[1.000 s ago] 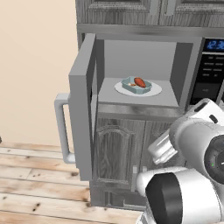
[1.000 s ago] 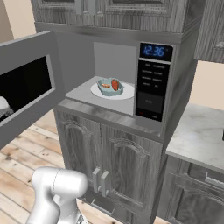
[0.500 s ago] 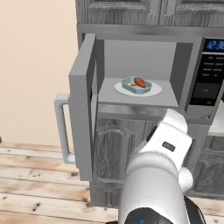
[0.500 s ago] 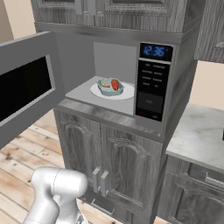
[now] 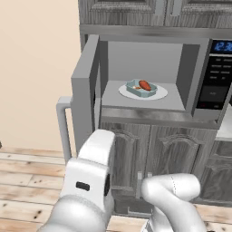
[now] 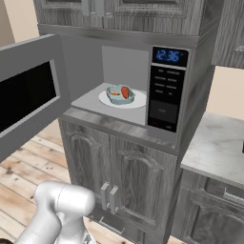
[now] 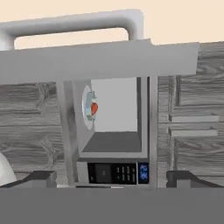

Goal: Place the tupperware containing the shrimp and sweet potato meal in the microwave. Close the microwave door and press the start button to reheat the meal.

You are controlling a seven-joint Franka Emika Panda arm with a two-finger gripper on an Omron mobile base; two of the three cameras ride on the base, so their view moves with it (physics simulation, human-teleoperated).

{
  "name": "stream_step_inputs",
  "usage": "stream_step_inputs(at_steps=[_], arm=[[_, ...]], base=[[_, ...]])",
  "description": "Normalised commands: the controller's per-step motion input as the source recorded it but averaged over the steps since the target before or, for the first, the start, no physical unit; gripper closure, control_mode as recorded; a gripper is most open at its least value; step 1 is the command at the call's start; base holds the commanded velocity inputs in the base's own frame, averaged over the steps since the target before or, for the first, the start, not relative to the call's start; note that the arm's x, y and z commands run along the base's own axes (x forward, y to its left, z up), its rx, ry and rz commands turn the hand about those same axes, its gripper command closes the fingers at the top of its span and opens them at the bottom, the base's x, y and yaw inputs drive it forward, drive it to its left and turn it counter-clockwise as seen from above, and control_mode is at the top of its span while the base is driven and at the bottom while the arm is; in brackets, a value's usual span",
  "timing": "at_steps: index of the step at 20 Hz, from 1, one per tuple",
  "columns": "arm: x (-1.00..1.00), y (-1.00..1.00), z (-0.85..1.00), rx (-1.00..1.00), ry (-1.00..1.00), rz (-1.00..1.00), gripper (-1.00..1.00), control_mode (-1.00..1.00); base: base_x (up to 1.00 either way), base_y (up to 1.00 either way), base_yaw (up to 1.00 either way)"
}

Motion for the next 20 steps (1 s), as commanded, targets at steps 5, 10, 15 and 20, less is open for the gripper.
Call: stream_step_inputs(at_steps=[5,10,15,20], arm=[[0.33,0.73,-0.17,-0.22,0.00,-0.01,-1.00,-1.00],[0.47,0.64,-0.24,-0.18,0.00,-0.03,-1.00,-1.00],[0.59,0.38,-0.32,-0.11,0.00,-0.05,-1.00,-1.00],[0.64,0.22,-0.39,-0.08,0.00,-0.07,-1.00,-1.00]], base=[[0.00,0.00,0.00],[0.00,0.00,0.00],[0.00,0.00,0.00],[0.00,0.00,0.00]])
